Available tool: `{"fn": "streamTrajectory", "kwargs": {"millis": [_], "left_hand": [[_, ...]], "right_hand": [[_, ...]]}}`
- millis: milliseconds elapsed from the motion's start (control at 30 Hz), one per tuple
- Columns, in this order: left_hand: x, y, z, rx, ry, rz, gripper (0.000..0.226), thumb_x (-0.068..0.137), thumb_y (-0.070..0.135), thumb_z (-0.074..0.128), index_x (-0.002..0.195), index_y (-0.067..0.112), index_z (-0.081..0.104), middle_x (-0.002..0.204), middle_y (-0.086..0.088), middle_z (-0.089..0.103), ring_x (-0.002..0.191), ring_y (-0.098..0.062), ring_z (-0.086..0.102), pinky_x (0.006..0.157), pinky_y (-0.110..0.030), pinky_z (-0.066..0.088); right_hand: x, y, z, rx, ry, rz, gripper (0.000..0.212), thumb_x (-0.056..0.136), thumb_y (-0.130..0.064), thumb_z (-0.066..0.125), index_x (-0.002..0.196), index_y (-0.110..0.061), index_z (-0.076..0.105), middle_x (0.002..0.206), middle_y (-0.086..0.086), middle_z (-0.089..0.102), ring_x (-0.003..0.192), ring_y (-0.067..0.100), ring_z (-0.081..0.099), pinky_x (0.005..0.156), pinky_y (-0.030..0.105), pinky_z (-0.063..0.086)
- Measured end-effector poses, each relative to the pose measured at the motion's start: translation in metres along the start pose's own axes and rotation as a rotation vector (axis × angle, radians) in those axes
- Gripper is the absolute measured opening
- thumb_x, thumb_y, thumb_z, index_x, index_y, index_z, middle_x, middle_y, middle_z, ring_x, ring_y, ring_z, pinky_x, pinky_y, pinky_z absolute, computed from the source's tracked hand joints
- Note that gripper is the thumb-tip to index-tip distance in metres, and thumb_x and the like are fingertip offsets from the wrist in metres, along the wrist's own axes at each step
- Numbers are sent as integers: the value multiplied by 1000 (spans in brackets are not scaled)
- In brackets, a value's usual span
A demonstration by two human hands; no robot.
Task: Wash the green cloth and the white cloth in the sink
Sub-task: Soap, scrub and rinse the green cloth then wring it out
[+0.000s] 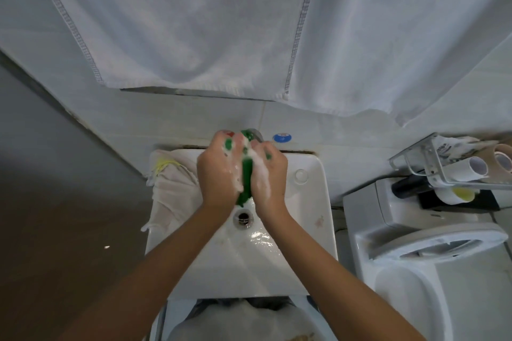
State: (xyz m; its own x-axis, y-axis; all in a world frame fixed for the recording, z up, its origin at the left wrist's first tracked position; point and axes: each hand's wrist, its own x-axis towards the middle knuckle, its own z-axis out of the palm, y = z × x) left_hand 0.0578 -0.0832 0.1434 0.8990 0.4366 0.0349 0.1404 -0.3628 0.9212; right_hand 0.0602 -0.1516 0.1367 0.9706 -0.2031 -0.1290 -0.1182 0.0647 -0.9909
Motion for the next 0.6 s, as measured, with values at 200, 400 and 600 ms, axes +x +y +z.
{"fn": "streamTrajectory", "kwargs": {"millis": [200, 400, 600], "left_hand": [[-7, 3, -2, -90, -85, -63, 17, 95, 31, 54, 80, 26, 48, 72, 10, 58, 67, -7, 58, 63, -22, 46], [-2, -1, -30, -108, -430, -98, 15, 85, 35, 65, 88, 26, 54, 85, 7, 63, 79, -6, 62, 69, -24, 51], [15, 4, -45, -129, -402, -52, 27, 83, 8, 70, 77, 18, 45, 72, 1, 55, 60, 3, 54, 54, -11, 44]], "right_hand": [[17, -13, -9, -48, -18, 28, 31, 92, -17, 64, 63, -18, 53, 58, -10, 54, 50, -1, 52, 57, 17, 45], [20, -17, -31, -98, -154, 37, 26, 82, -19, 77, 77, -13, 52, 68, -4, 56, 58, 1, 57, 59, 17, 48], [15, -11, -38, -106, -380, 47, 32, 70, -23, 77, 92, -15, 55, 82, -3, 62, 73, 5, 65, 66, 22, 53]]}}
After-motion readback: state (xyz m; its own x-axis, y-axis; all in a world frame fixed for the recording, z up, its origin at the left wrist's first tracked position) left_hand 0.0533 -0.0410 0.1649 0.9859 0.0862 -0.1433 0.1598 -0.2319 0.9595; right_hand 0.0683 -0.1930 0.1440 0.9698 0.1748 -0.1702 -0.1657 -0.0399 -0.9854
